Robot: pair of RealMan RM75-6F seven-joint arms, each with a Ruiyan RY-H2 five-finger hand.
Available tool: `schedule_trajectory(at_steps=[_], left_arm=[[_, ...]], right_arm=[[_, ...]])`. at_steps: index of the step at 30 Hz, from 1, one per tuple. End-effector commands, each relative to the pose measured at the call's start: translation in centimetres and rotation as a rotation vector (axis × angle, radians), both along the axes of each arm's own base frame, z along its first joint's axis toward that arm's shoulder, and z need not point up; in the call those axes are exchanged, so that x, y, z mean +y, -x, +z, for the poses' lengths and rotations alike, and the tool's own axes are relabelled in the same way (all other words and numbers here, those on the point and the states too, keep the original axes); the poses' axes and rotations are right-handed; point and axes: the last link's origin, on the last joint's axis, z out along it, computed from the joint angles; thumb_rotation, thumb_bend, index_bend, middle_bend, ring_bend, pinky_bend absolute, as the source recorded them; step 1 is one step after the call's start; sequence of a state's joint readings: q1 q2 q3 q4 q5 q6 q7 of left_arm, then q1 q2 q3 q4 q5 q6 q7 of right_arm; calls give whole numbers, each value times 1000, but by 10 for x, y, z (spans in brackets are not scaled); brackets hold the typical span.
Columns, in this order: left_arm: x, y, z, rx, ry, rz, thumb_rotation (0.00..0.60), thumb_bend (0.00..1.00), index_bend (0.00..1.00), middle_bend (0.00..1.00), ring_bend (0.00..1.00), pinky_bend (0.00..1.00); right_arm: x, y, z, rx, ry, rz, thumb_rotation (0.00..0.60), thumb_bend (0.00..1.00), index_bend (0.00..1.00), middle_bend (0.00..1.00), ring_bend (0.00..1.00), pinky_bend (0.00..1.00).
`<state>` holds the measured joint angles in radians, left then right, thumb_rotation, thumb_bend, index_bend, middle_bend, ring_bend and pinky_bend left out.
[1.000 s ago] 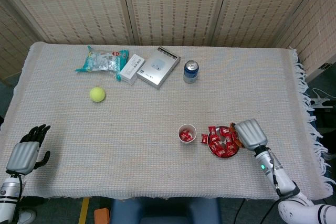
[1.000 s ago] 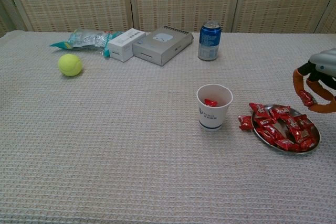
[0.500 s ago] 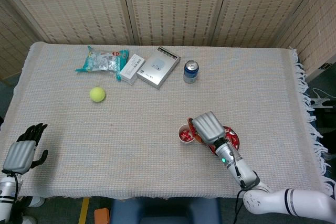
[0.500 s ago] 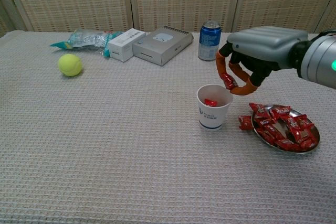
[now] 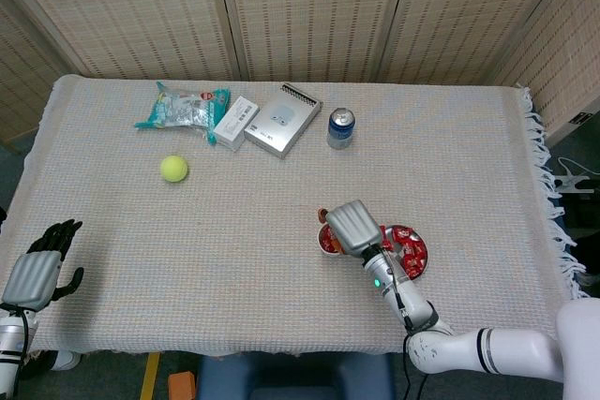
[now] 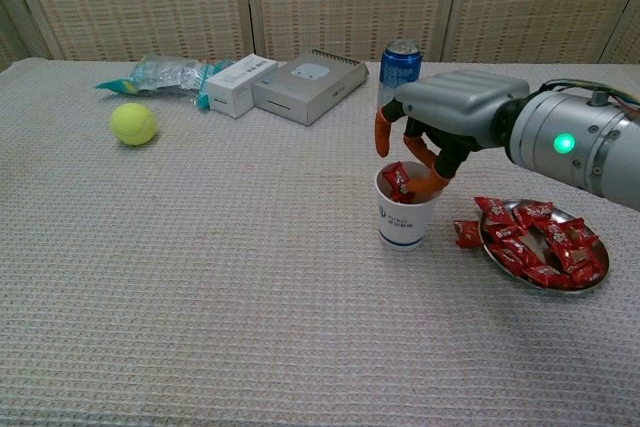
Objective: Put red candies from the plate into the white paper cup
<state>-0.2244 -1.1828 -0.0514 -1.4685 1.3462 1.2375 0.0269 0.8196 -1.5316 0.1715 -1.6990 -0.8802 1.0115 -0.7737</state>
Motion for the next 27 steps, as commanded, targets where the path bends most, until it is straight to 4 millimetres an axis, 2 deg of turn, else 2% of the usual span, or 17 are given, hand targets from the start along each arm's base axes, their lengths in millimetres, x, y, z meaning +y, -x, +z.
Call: schedule_trajectory(at_steps=[1,4,11,14,18,19,20,27], left_arm=[[0,0,0,1,0,0,600,448,0,0,0,193],[0,0,0,1,0,0,600,447,0,0,0,192],[0,0,0,0,-3,1,600,448,0,0,0,193],[0,0,0,1,-3,3,600,447,0,0,0,193],[0,-1,-1,4,-1,1,600,447,0,0,0,194],[-1,-1,-1,7,-1,-1,600,447,0,0,0,194],[-1,-1,-3,10,3,-1,600,448,0,0,0,194],[-1,-1,-5,18,7,0,600,448,0,0,0,195]], right_arm=[[0,2,3,5,-3,-6,600,203,255,757,771,1000],[0,6,11,5,13,-12,600,203,209,757,771,1000],[3,44,30,60,37,-54,600,203,165,757,768,1000],[3,50,32,53,32,-68,600,202,161,757,768,1000],[2,57,34,49,31,-75,600,201,196,757,768,1000],[2,62,34,60,27,-79,600,202,220,757,768,1000],[5,79,33,121,14,-92,600,202,231,757,768,1000],[7,103,25,199,-3,-118,600,202,290,757,768,1000]])
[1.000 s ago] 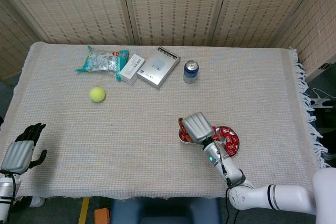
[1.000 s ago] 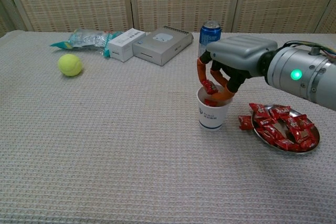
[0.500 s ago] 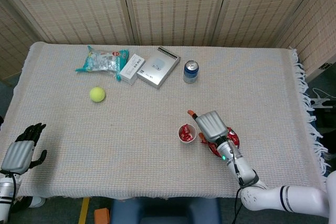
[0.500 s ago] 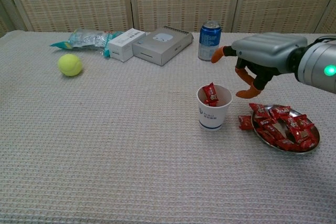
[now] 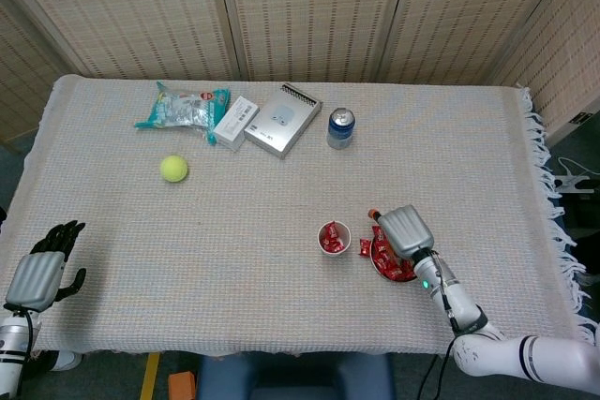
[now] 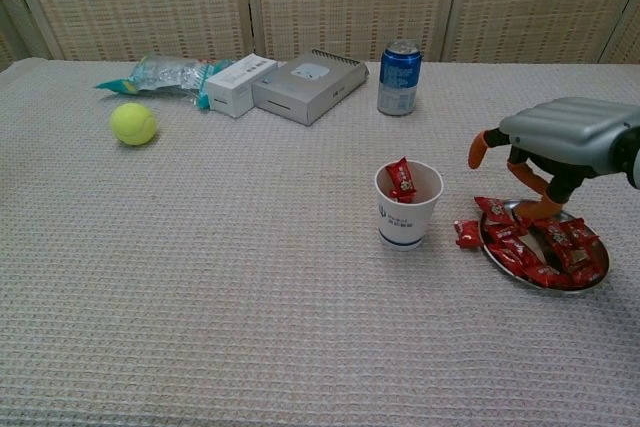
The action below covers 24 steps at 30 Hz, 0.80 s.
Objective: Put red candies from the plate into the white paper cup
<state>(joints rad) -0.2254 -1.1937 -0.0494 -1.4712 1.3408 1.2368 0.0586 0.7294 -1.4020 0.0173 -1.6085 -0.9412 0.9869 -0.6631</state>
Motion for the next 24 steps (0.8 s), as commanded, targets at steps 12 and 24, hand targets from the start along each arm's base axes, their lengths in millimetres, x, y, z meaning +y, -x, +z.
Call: schedule_trajectory(at_steps=[12,24], left_arm=[[1,1,-1,4,2,5,600,447,0,0,0,195],[1,1,1,0,-1,6,600,447,0,0,0,195]], right_arm=[[-4,16,-19,42,-20,-33,600,201,360,757,768,1000],[-9,7,-30,9,-26,-27,600,201,376,757,768,1000]])
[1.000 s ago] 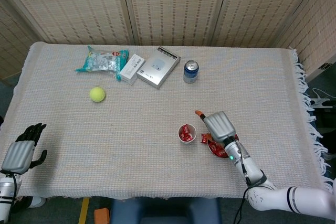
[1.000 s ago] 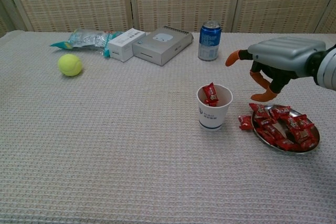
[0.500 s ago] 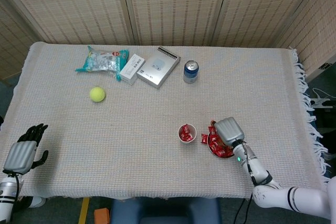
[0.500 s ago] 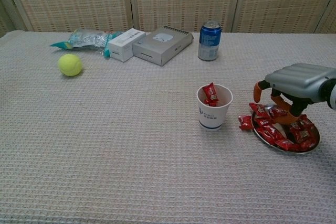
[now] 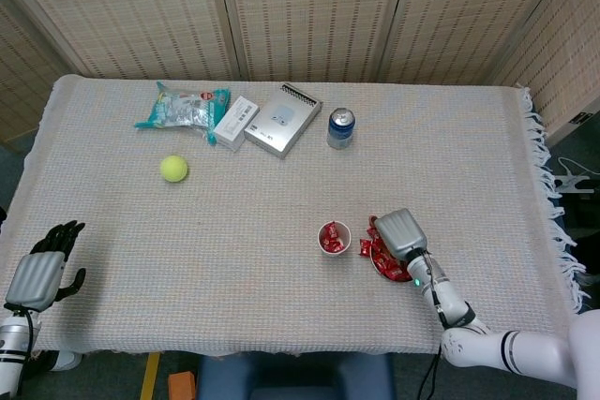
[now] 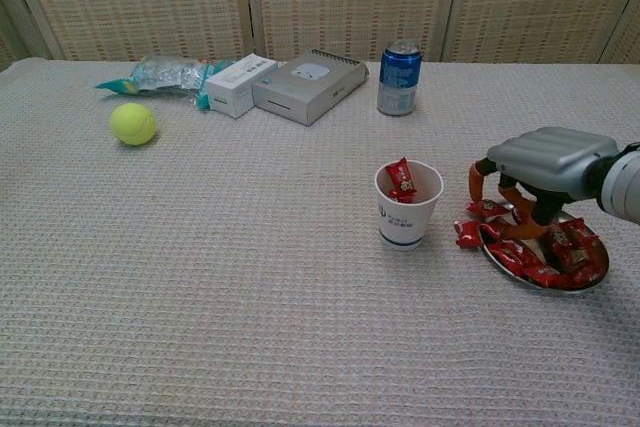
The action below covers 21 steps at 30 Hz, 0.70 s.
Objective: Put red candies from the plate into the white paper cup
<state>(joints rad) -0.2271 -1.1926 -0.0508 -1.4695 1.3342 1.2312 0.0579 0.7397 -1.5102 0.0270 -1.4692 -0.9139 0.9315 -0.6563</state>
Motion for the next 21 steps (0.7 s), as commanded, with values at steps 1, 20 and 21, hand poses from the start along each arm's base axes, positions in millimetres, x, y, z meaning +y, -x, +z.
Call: schedule_trajectory(at_steps=[1,20,21], left_arm=[[0,0,0,-1,-1,0,600,447,0,0,0,195],[0,0,1,-4,0,-1,600,448,0,0,0,195],[0,0,1,-4,-1,-1,600,448,0,0,0,196]], right_arm=[[0,-2,-2,-4,-3,2,600,201,381,757,768,1000],[0,-2,-2,3,18,10,600,201,546,757,770,1000],[0,-2,-2,6,19,12,600,200,551,757,770,1000]])
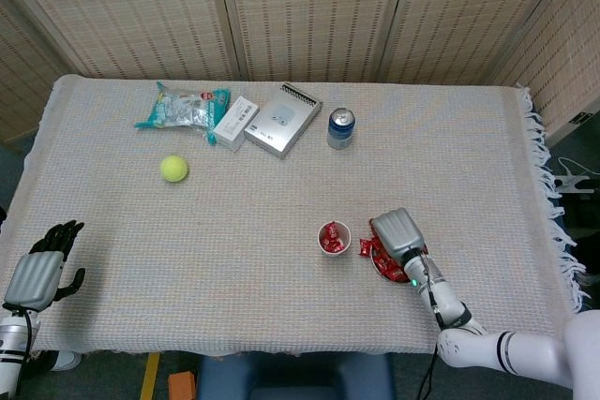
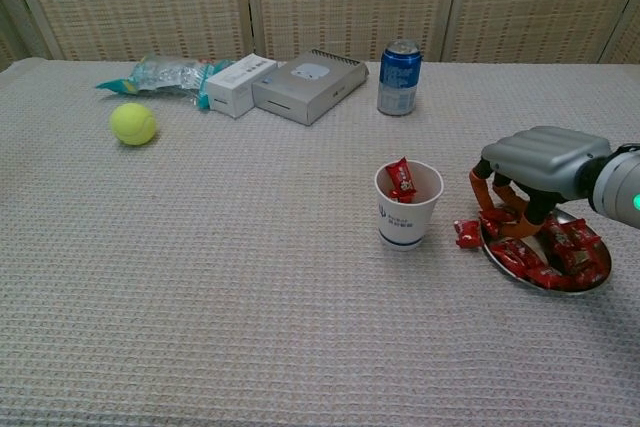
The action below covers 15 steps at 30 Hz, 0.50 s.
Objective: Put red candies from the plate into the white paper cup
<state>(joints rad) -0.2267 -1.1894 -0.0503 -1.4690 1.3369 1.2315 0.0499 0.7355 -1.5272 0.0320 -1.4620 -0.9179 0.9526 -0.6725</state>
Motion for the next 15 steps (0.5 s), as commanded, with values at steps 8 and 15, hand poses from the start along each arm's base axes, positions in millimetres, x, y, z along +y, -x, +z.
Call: schedule_trajectory(at_steps=[8,15], left_arm=[[-1,0,0,0,-3,-3,600,448,0,0,0,198],[0,-1,-1,2,-2,-6,600,447,0,0,0,198]], right_arm=[[2,4,1,16,6,5,600,201,594,757,771,1000],[2,7,6,16,15,0,600,201,635,757,773,1000]])
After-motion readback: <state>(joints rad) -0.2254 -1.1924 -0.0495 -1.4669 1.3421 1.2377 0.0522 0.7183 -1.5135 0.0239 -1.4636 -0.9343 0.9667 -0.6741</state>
